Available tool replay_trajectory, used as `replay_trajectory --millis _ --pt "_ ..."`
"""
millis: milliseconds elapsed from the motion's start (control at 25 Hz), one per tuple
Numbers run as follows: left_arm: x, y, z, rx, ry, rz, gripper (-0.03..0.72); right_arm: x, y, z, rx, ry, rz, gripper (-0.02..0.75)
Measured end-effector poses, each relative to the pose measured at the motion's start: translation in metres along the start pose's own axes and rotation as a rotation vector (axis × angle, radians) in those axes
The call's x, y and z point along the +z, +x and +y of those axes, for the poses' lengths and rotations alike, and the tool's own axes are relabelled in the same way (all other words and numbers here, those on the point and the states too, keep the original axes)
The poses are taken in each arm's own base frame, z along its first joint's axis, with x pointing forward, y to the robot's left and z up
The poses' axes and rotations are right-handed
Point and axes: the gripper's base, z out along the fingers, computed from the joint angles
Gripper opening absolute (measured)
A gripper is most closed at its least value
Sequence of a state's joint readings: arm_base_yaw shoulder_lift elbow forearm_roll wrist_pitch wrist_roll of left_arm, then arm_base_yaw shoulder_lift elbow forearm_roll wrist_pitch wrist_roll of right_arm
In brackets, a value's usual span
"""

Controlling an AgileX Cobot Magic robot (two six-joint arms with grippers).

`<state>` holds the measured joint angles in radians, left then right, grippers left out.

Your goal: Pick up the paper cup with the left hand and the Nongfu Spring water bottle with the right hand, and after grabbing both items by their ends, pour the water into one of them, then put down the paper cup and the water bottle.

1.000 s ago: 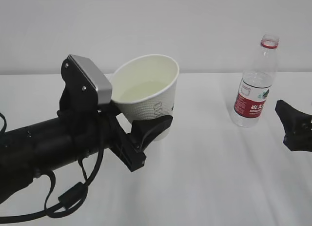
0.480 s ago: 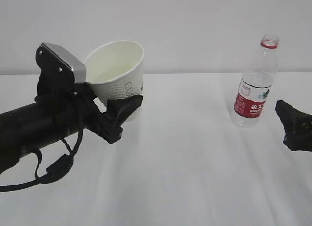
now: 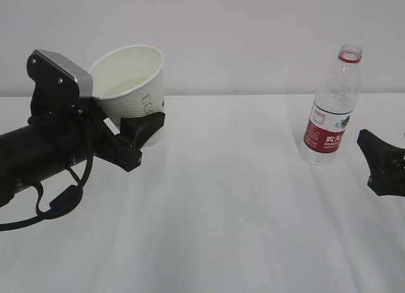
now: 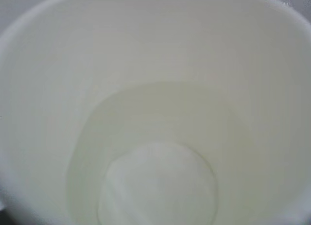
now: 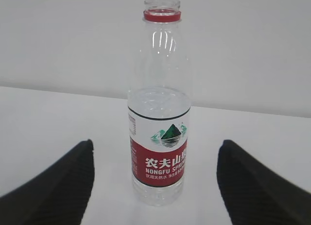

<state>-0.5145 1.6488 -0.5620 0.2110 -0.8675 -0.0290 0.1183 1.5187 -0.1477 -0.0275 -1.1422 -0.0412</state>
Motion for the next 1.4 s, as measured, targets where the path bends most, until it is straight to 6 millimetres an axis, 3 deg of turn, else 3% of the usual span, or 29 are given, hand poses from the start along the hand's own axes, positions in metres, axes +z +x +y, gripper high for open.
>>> replay_trajectory --millis 1400 --pt "-0.021 0.012 0.082 -0.115 -0.34 0.046 0.507 0.0 0.0 0.0 0.002 0.0 -0.002 0.589"
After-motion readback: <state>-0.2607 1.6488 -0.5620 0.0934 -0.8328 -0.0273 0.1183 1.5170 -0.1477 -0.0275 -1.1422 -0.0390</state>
